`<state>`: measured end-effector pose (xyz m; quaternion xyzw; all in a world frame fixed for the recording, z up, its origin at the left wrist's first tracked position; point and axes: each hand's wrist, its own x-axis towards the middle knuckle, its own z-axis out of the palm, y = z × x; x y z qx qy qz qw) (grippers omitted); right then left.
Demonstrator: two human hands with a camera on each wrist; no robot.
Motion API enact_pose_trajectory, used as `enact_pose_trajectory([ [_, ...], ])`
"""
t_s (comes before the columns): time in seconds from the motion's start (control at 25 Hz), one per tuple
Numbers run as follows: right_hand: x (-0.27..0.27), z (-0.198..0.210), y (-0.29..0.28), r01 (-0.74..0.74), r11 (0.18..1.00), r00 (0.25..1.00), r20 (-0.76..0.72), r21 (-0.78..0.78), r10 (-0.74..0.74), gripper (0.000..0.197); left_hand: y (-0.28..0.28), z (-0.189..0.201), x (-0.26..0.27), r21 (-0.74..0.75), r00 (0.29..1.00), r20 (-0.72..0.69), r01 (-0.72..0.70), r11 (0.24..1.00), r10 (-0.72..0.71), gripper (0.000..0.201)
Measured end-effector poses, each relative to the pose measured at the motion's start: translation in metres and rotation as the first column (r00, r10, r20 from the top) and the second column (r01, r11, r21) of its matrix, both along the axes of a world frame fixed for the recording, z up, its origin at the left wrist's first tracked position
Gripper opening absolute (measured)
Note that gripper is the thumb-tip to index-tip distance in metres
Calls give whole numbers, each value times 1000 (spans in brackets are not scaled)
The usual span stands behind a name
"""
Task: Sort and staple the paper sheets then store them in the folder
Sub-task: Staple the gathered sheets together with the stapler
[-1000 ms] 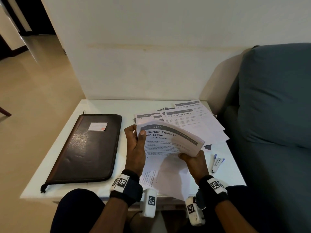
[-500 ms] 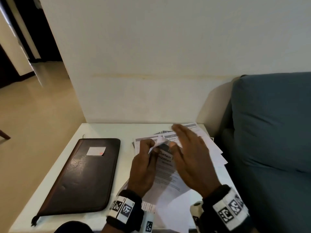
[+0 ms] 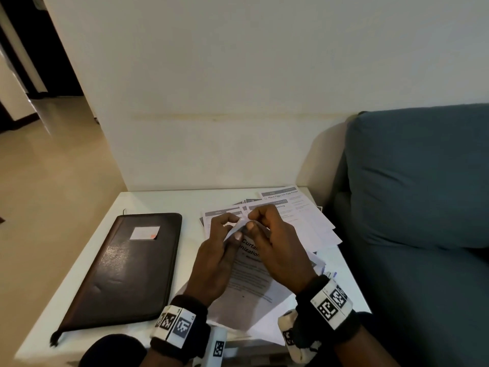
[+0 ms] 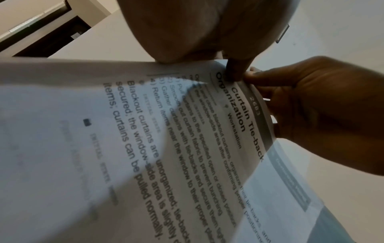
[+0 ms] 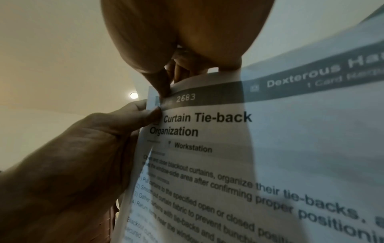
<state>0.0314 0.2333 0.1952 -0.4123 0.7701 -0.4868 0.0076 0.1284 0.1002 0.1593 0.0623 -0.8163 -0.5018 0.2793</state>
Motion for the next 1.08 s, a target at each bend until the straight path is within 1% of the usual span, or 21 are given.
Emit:
enact_pose_trajectory([
  [0.04, 1, -2, 1, 5, 1000, 1000, 9, -26, -5, 5, 1, 1, 0, 2, 1000, 2, 0, 1000, 0, 18],
  [0.16, 4, -2, 1, 2, 999, 999, 54, -46, 1, 18, 3, 0, 1, -27, 999, -11, -36, 999, 35, 25],
  [0.2, 5, 0, 1, -1, 999, 999, 48, -46, 3, 19, 3, -1, 1, -42, 999, -16, -52, 998, 51, 25],
  [0.36, 7, -1, -2, 8, 996, 1000, -25, -86, -10, 11, 5, -3, -1, -57, 994, -38, -108, 993, 106, 28],
  [0.48, 6, -7, -4, 9, 998, 997, -77, -55, -13, 11, 3, -1, -2, -66, 995, -23, -101, 993, 99, 26],
  [0.56, 6, -10, -5, -2, 999, 998, -63, -42, 0, 13, 2, -2, -3, -111, 995, -5, -96, 989, 96, 27],
  [0.68, 7, -9, -4, -24, 999, 1000, -19, -26, 23, 17, 1, -7, -3, -153, 994, -15, -112, 982, 111, 34],
  [0.76, 7, -8, -4, -53, 998, 997, -50, -16, 52, 17, 2, -11, -3, -142, 994, -27, -112, 984, 109, 42],
  [0.88, 8, -9, -4, -31, 1000, 994, -109, 3, 31, 13, 3, -12, -3, -122, 995, -19, -96, 988, 95, 51],
  [0.96, 8, -10, -5, -17, 1000, 992, -121, 3, 18, 13, 3, -11, -2, -148, 995, -26, -98, 984, 95, 50],
  [1.08, 6, -9, -3, -27, 1000, 995, -92, 14, 28, 19, 1, -12, -1, -177, 993, -45, -112, 978, 106, 38],
])
